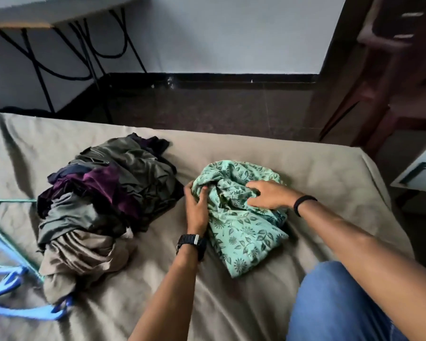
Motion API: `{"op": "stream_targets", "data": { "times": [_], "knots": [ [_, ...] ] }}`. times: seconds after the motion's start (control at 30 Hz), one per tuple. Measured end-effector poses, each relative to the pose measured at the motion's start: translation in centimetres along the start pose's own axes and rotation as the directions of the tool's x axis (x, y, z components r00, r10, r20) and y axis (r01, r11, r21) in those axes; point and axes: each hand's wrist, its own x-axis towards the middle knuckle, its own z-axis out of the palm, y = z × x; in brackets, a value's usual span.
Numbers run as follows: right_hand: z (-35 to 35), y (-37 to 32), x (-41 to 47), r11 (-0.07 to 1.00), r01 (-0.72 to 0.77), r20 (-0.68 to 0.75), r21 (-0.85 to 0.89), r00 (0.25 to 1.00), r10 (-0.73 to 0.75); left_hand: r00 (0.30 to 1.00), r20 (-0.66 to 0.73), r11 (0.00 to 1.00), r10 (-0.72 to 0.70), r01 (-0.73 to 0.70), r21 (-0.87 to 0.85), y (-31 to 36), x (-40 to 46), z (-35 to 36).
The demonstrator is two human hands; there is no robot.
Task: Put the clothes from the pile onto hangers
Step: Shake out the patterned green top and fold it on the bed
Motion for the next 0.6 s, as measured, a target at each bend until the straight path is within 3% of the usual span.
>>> {"op": "stream_targets", "data": {
  "times": [0.1,0.2,0.33,0.43,0.5,0.6],
  "knots": [
    [-1.0,-0.8,2.0,0.992,0.031,0.067,0.125,0.997,-0.04,1.0,-0.018,0.999,0.025,-0.025,0.02,-0.7,0.2,0.0],
    [-1.5,-1.7,3.3,0.968,0.082,-0.043,0.237,0.996,-0.074,0.999,-0.034,0.999,0.02,-0.018,0.041,-0.9,0.2,0.0],
    [-0.2,-3.3,4.3,0.982,0.126,0.06,0.141,0.989,-0.135,0.998,-0.054,0.998,-0.04,0.042,0.048,-0.7,0.4,0.1],
    [-0.2,-3.3,3.9,0.956,0.124,-0.01,0.266,0.992,-0.126,0.99,-0.067,0.992,-0.123,0.125,0.031,0.8,0.0,0.4],
    [-0.6,-2.7,3.2,0.867,0.085,-0.045,0.491,0.996,-0.072,0.978,-0.049,0.979,-0.204,0.204,0.004,2.2,0.4,0.5],
    [-1.5,-1.2,2.0,0.617,0.032,-0.05,0.786,0.999,0.012,0.947,0.067,0.945,-0.314,0.319,-0.072,4.4,1.0,0.5]
  ]
}}
